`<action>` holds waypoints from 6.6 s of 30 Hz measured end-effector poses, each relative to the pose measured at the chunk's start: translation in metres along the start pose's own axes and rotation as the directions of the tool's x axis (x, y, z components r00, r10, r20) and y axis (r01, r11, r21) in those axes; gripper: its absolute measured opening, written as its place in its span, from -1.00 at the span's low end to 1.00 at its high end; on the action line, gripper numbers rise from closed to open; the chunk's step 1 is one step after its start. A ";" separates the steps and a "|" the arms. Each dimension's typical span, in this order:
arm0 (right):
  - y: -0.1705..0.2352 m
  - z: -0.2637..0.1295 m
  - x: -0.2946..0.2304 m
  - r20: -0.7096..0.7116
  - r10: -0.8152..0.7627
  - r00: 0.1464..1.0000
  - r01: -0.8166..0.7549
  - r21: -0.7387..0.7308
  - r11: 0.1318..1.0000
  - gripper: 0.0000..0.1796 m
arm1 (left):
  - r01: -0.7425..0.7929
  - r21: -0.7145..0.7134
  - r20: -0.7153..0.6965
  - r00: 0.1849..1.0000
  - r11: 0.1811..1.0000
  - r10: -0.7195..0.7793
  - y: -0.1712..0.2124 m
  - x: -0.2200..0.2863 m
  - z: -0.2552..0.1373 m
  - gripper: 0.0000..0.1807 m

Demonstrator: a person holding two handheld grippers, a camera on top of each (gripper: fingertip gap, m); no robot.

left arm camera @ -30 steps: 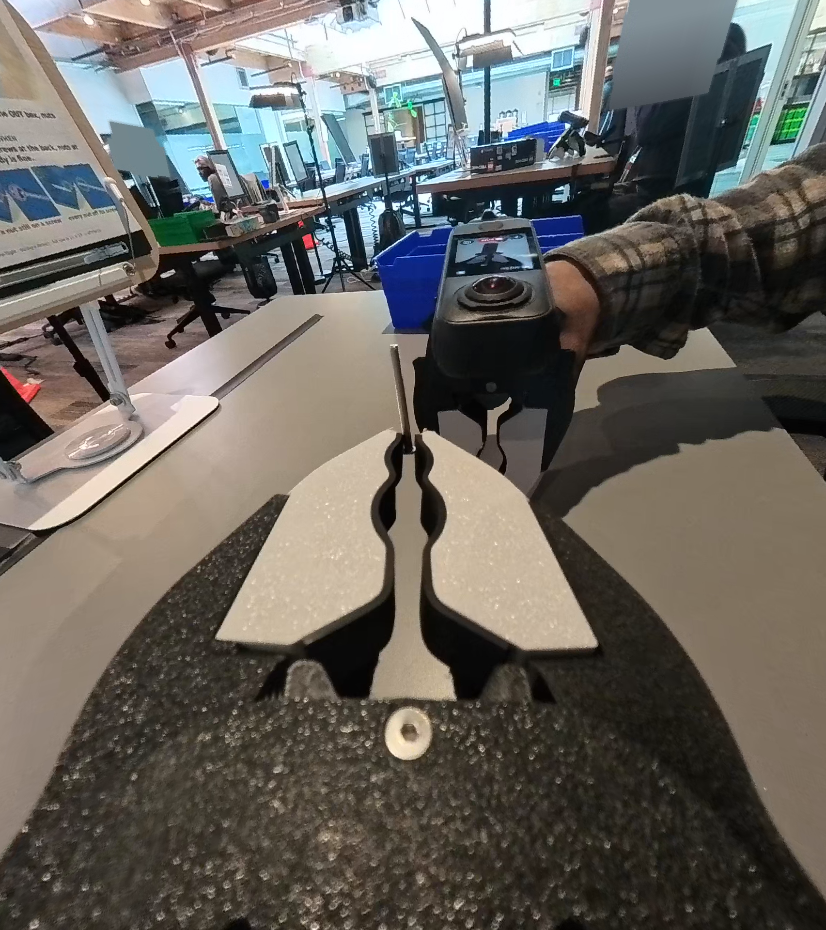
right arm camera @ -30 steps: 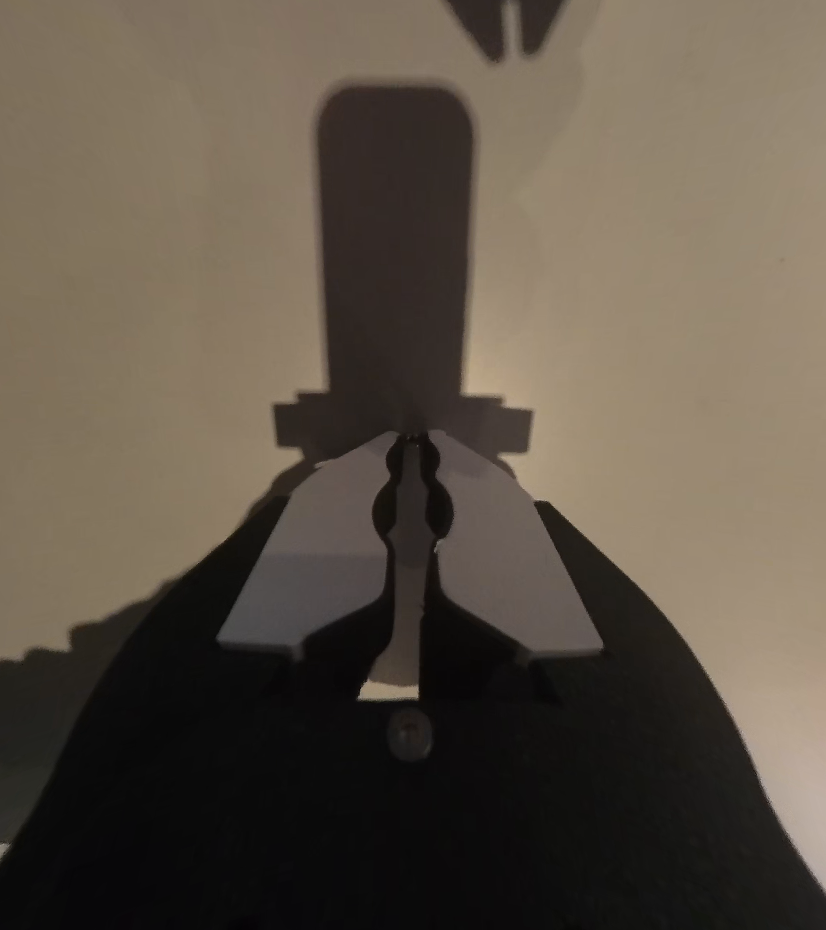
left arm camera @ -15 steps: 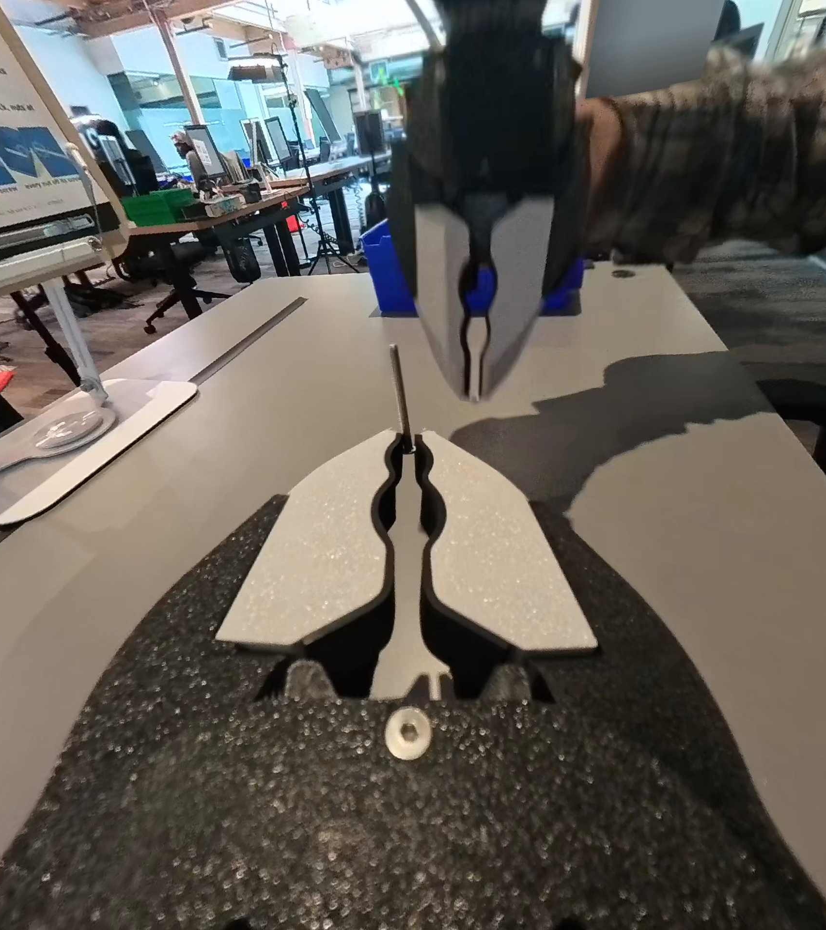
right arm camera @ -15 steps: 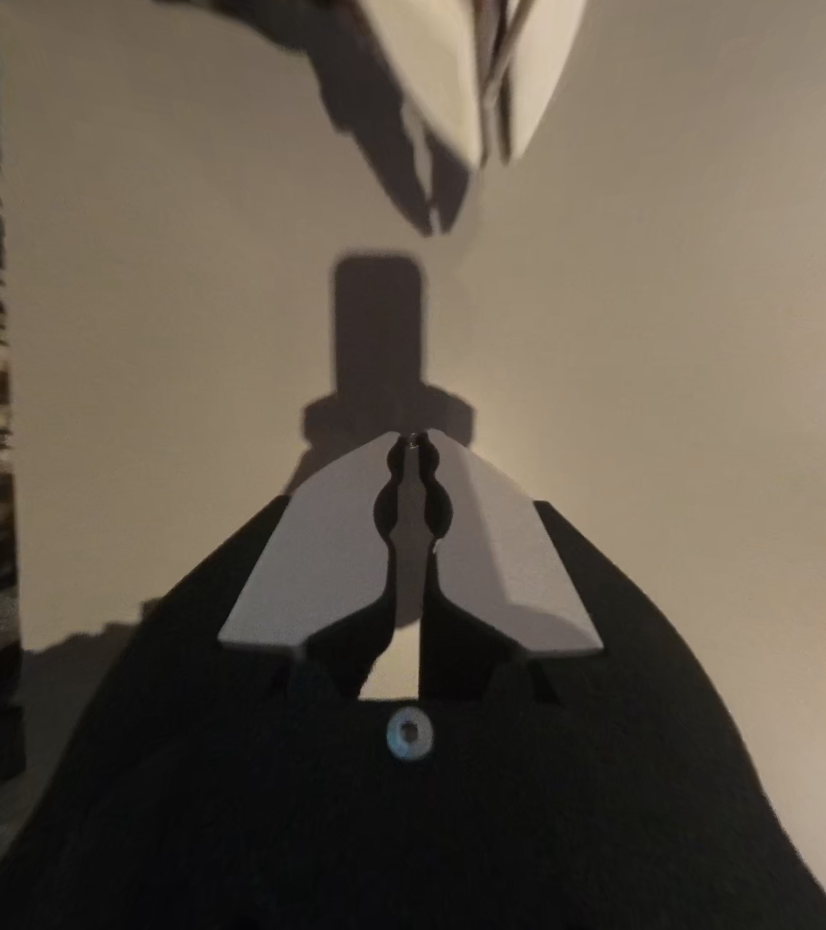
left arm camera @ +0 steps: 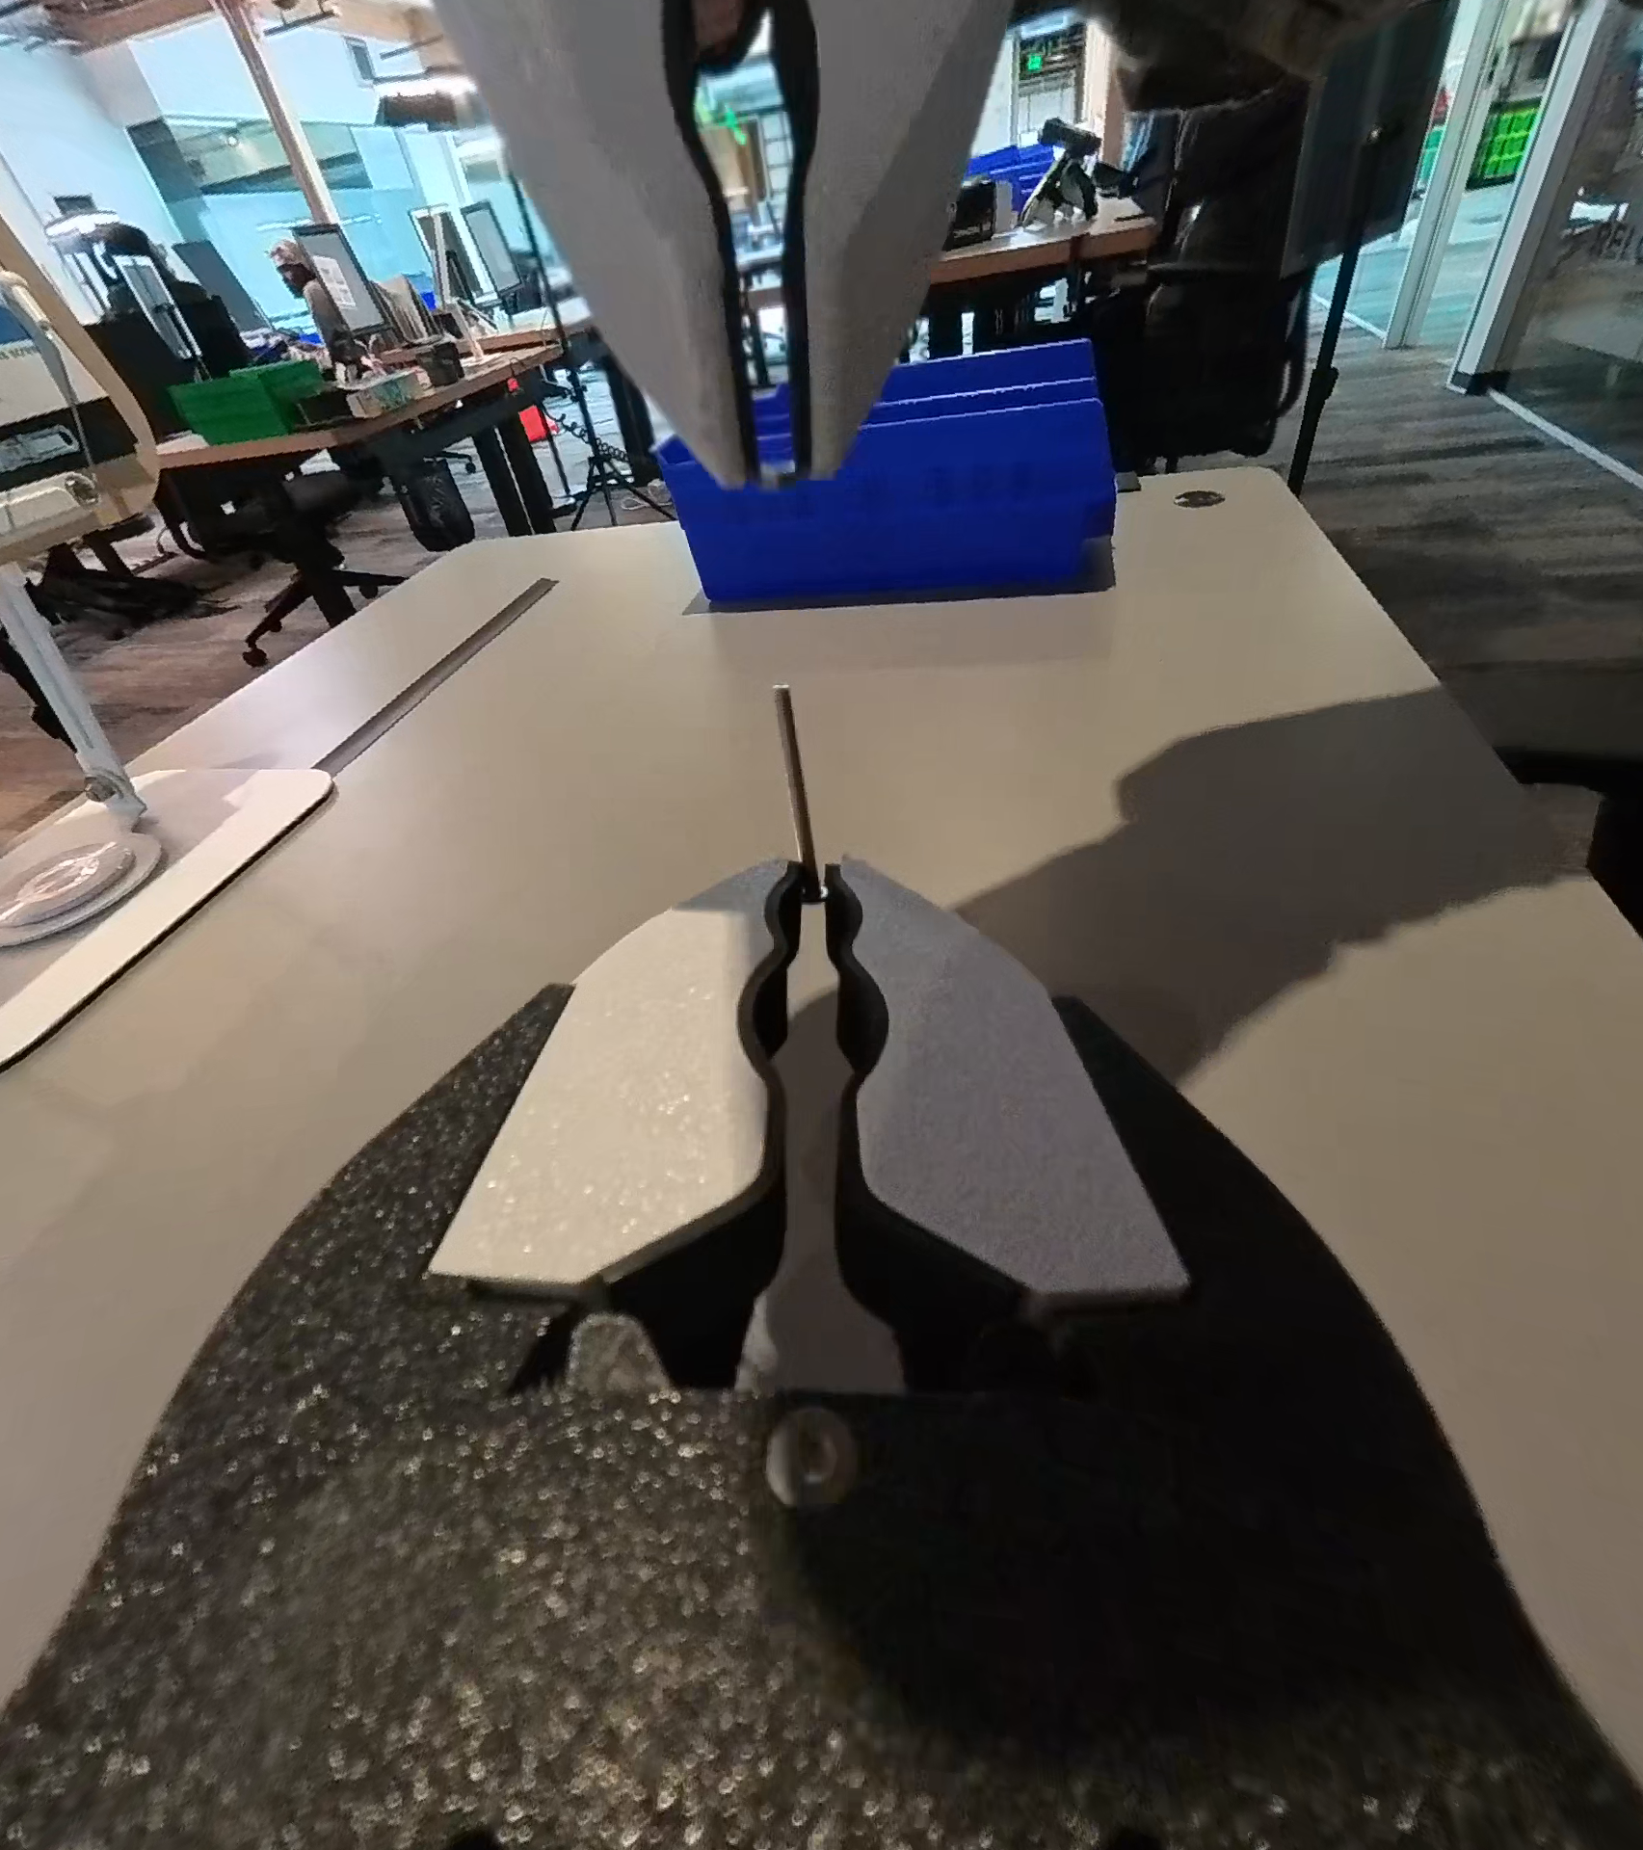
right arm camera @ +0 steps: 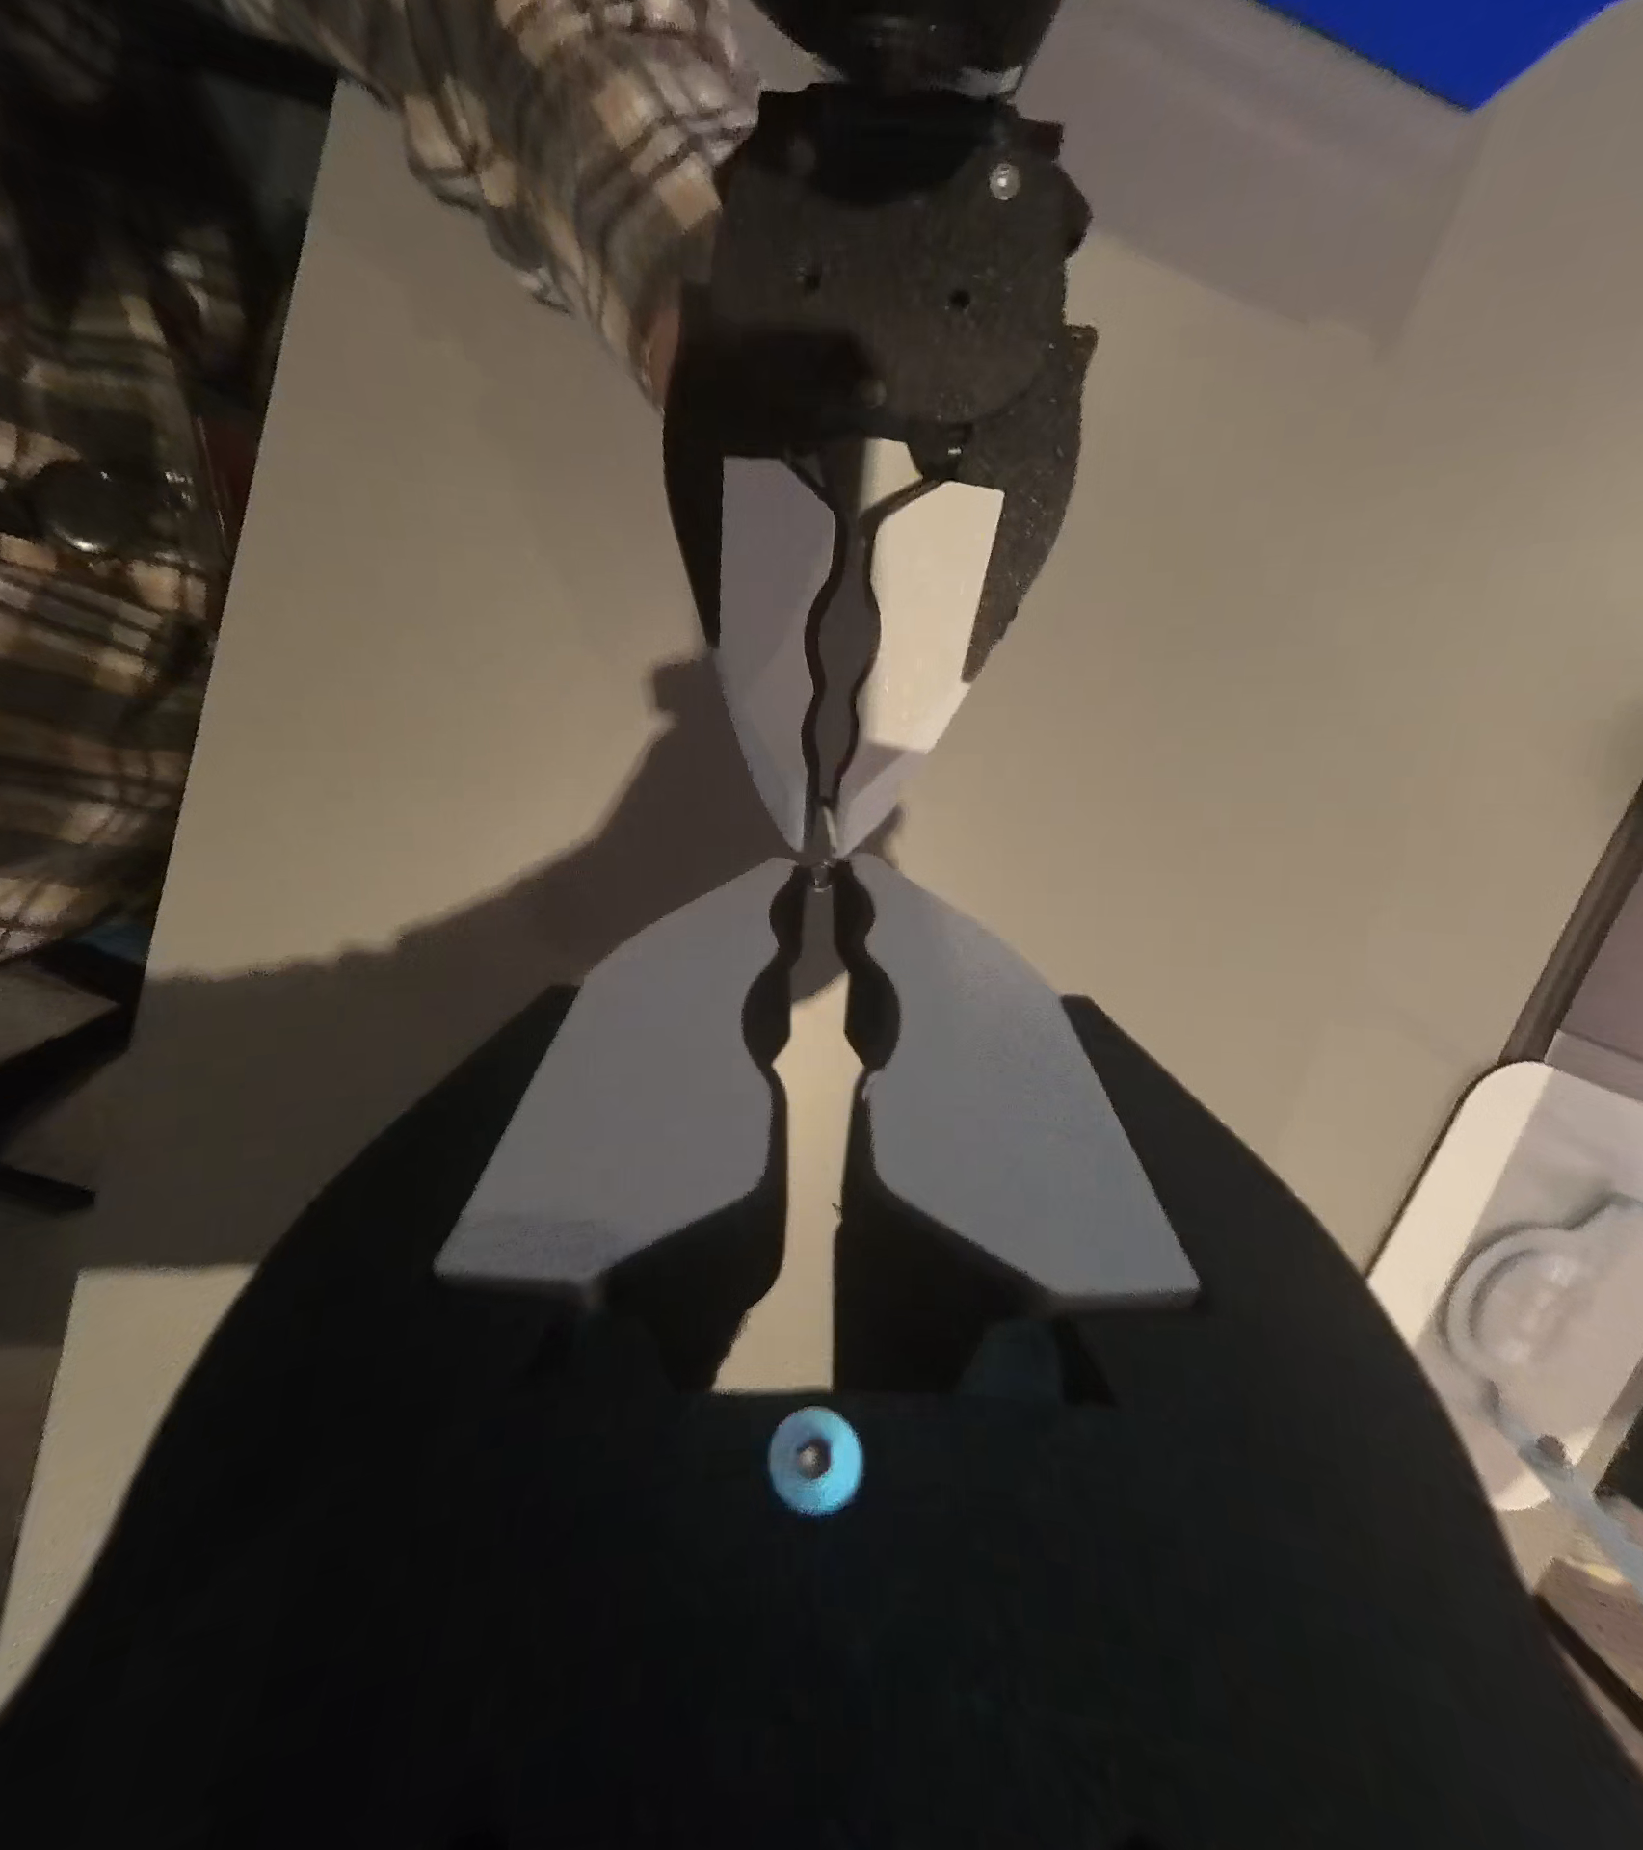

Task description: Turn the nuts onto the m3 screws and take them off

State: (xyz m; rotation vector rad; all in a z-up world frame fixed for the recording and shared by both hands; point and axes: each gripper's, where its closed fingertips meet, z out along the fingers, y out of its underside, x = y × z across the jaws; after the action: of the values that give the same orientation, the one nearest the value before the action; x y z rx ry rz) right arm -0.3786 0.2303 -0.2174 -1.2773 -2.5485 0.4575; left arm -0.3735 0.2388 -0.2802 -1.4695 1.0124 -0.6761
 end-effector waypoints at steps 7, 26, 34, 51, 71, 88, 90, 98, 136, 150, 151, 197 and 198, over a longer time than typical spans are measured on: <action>-0.003 0.017 0.002 0.039 -0.050 0.998 0.052 -0.061 0.997 -0.95 | -0.012 0.017 0.010 1.000 1.000 0.012 -0.005 -0.001 -0.004 -0.97; 0.002 0.019 0.005 0.057 -0.031 0.998 0.033 -0.031 0.999 -0.95 | -0.012 0.025 0.017 1.000 1.000 0.012 -0.007 -0.003 -0.005 -0.96; 0.002 0.021 0.005 0.058 -0.021 0.998 0.022 -0.019 1.000 -0.95 | -0.014 0.022 0.016 1.000 1.000 0.013 -0.007 -0.003 -0.005 -0.96; 0.000 0.021 0.006 0.067 0.053 0.996 -0.054 0.025 0.998 -0.94 | -0.028 0.028 0.039 0.999 0.999 0.027 -0.009 -0.005 -0.007 -0.96; -0.001 0.019 0.014 0.076 0.217 0.973 -0.221 0.052 0.974 -0.92 | -0.020 0.033 0.077 0.997 0.999 0.017 -0.010 -0.011 -0.010 -0.96; -0.006 0.005 0.019 0.036 0.196 0.980 -0.199 0.133 0.971 -0.74 | -0.009 0.048 0.068 0.998 0.999 0.006 -0.012 -0.012 -0.011 -0.96; -0.008 -0.004 0.019 0.026 0.211 0.977 -0.212 0.195 0.958 -0.69 | -0.010 0.051 0.071 0.997 0.999 0.006 -0.013 -0.012 -0.012 -0.96; -0.009 -0.033 0.015 -0.041 0.385 0.922 -0.241 0.718 0.653 -0.29 | 0.002 0.078 0.074 0.997 0.997 -0.008 -0.017 -0.014 -0.015 -0.96; -0.022 0.009 0.009 0.173 0.107 0.979 -0.198 0.928 0.317 -0.68 | -0.004 0.099 0.033 0.999 0.995 0.001 -0.019 -0.007 -0.013 -0.96; -0.021 0.013 0.006 0.246 -0.017 0.969 -0.227 0.917 0.328 -0.80 | -0.011 0.096 0.022 1.000 0.995 0.009 -0.018 -0.005 -0.013 -0.96; -0.021 0.012 0.007 0.247 -0.018 0.969 -0.228 0.918 0.325 -0.81 | -0.011 0.095 0.022 1.000 0.995 0.009 -0.018 -0.005 -0.013 -0.96; -0.020 0.011 0.018 0.068 0.304 0.950 -0.137 0.968 0.210 -0.92 | -0.003 0.085 0.082 0.997 0.996 -0.004 -0.017 -0.013 -0.015 -0.96; -0.020 0.010 0.018 0.064 0.306 0.950 -0.133 0.968 0.211 -0.92 | -0.003 0.086 0.082 0.997 0.996 -0.004 -0.017 -0.013 -0.015 -0.96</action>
State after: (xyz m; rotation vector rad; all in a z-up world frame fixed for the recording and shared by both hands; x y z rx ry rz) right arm -0.4074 0.2320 -0.2178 -1.0026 -1.2900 1.6257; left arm -0.3889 0.2423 -0.2589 -1.4110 0.9093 -0.6468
